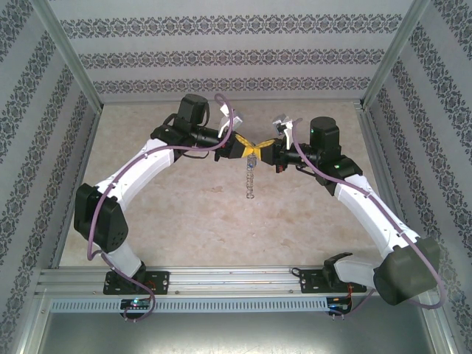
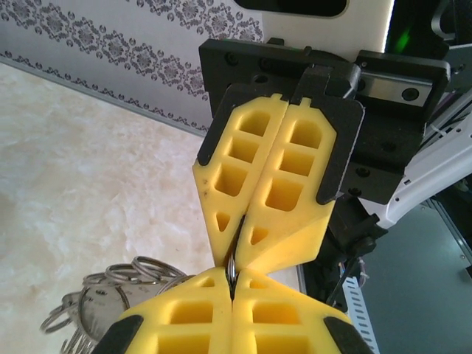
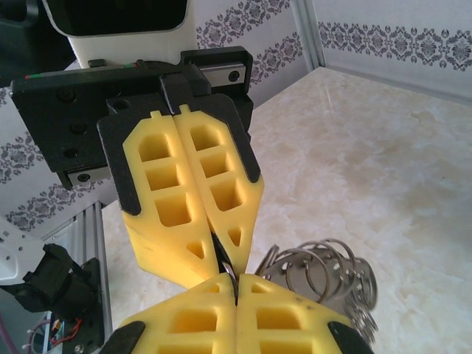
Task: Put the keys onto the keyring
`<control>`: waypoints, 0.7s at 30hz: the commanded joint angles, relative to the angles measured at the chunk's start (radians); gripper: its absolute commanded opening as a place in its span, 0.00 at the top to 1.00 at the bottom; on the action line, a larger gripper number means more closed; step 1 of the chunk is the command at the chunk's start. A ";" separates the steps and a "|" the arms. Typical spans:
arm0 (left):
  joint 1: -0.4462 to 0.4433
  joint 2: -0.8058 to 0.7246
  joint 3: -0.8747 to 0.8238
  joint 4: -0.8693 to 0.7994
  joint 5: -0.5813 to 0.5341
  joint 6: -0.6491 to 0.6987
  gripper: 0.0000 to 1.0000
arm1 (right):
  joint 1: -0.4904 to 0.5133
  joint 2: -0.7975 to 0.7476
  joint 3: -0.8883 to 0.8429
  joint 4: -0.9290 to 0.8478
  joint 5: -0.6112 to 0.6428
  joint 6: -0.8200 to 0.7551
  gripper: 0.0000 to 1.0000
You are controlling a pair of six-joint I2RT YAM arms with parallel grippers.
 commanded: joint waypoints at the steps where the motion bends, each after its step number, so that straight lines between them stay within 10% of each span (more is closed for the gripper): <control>1: -0.023 -0.045 -0.026 0.140 0.026 -0.047 1.00 | 0.000 -0.019 0.017 0.068 0.032 0.026 0.88; 8: -0.023 -0.064 -0.066 0.218 -0.009 -0.091 1.00 | -0.017 -0.058 -0.001 0.083 0.089 0.048 0.54; 21: -0.021 -0.086 -0.109 0.315 -0.037 -0.136 1.00 | -0.061 -0.184 -0.072 0.160 0.295 0.135 0.45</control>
